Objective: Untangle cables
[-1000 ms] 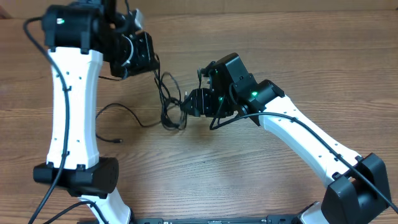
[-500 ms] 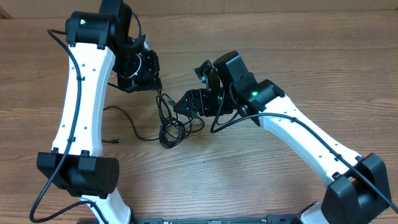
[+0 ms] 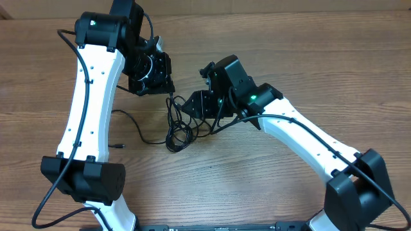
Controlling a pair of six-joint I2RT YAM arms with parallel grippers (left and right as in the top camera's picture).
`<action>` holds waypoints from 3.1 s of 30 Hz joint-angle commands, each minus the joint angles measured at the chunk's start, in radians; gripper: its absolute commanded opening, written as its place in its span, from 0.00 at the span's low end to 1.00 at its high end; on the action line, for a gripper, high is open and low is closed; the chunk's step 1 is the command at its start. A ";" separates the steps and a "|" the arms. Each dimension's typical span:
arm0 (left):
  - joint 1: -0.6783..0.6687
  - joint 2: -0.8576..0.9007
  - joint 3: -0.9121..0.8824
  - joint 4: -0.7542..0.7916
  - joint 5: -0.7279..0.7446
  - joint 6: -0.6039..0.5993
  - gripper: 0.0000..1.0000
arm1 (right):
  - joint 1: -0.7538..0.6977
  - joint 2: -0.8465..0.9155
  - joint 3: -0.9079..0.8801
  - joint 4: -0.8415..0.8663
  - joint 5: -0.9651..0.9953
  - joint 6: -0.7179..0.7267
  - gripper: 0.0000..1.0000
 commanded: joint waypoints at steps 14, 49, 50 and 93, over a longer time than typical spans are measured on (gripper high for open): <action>0.193 -0.091 0.235 -0.019 -0.085 -0.053 0.04 | -0.245 0.077 0.009 -0.522 0.581 0.267 0.04; 0.596 -0.264 0.278 0.099 0.536 -0.090 0.04 | -0.200 0.059 0.014 -0.266 -0.343 -0.457 1.00; 0.596 -0.269 0.279 0.118 0.537 -0.113 0.04 | -0.162 0.049 0.019 -0.234 -0.343 -0.457 1.00; 0.595 -0.378 0.124 -0.018 -0.257 -0.286 0.04 | -0.006 -0.658 0.045 0.461 0.105 0.249 0.04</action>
